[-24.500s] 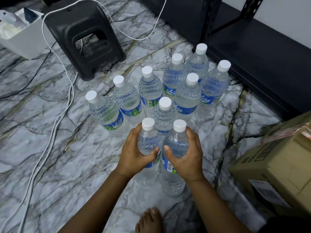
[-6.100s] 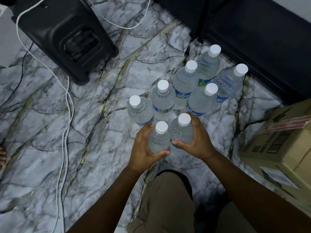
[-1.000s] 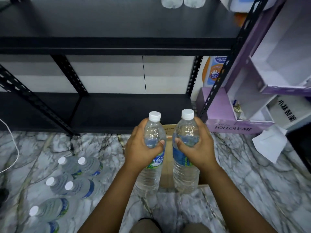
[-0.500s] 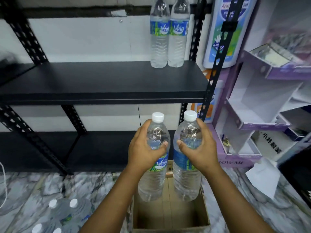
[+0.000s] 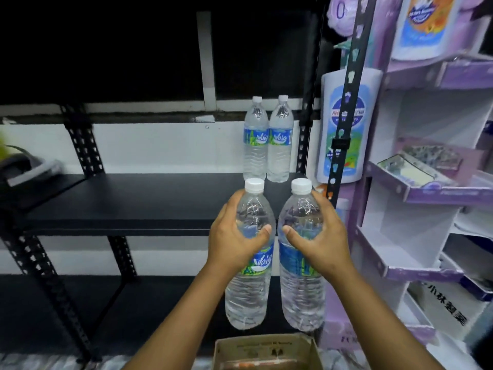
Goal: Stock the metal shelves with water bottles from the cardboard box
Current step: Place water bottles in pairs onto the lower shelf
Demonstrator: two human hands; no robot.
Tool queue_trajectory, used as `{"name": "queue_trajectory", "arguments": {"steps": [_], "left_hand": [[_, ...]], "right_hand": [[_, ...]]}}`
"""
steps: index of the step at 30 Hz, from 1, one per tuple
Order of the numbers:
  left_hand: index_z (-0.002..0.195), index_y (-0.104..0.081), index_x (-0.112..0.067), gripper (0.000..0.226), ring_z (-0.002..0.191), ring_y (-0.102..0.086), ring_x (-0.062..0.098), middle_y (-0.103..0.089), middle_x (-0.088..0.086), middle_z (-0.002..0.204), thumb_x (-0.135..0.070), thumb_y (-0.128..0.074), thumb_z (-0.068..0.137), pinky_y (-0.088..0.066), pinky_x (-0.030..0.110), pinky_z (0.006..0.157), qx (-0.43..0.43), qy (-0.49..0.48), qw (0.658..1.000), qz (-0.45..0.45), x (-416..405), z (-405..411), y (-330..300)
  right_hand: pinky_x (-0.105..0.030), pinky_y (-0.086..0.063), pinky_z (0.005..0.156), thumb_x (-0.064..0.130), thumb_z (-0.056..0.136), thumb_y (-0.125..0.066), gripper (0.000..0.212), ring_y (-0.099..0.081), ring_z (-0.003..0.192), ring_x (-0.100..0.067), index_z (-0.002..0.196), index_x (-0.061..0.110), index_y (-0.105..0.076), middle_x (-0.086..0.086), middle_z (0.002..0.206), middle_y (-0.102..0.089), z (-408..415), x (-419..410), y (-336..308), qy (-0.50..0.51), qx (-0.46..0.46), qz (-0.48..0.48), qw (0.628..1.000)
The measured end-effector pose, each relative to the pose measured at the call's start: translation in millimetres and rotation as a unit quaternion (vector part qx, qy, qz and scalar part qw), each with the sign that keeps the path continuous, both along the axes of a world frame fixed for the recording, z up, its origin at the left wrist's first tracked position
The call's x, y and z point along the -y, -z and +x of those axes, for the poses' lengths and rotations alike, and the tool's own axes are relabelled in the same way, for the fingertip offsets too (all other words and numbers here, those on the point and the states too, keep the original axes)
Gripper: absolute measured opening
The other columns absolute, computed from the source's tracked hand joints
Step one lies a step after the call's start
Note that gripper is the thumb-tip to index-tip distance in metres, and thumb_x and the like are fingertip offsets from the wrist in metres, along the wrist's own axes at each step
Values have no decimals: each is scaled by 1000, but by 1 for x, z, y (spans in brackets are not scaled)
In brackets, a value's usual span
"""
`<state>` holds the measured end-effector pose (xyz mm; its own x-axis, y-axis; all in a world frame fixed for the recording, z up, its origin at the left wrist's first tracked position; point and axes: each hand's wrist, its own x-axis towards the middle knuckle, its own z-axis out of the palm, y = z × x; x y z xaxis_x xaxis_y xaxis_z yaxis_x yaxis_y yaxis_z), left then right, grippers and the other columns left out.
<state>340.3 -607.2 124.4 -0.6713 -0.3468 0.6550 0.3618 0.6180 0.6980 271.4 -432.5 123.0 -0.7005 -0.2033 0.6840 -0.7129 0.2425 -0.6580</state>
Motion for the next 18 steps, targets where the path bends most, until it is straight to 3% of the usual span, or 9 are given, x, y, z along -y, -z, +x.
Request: {"name": "queue_trajectory", "arguments": {"steps": [4,7,12,18], "left_hand": [[132,-41,-43,73,103,-64,9,-63,-8,119,-47,-71,66,-56,36,89,-37,0,999,-3,6,-20,-32],[126,-40,-56,71,99,-66,9,-62,-12,119,-38,-77,68,-57,37,86,-52,-5,999,-5,9,-33,-56],[123,-36,-59,71,95,-67,8,-64,-14,112,-42,-74,66,-57,36,85,-74,-1,997,1,13,-52,-88],[131,-39,-46,75,99,-66,12,-64,-9,116,-46,-73,64,-57,40,86,-92,-16,996,-1,17,-73,-108]], "right_hand": [[1,-26,90,26,72,-82,80,-39,115,7,138,34,-37,19,125,-42,-16,8,-33,4,-14,-15,1000],[5,-23,89,25,72,-82,81,-39,118,4,142,21,-40,17,127,-41,-30,13,-55,12,-25,-28,999],[7,-24,86,25,73,-82,80,-41,119,1,141,23,-40,14,130,-43,-50,21,-85,2,-38,-61,997],[-21,-38,99,39,69,-78,83,-48,122,-10,141,23,-41,3,137,-50,-70,30,-108,-4,-57,-78,995]]}}
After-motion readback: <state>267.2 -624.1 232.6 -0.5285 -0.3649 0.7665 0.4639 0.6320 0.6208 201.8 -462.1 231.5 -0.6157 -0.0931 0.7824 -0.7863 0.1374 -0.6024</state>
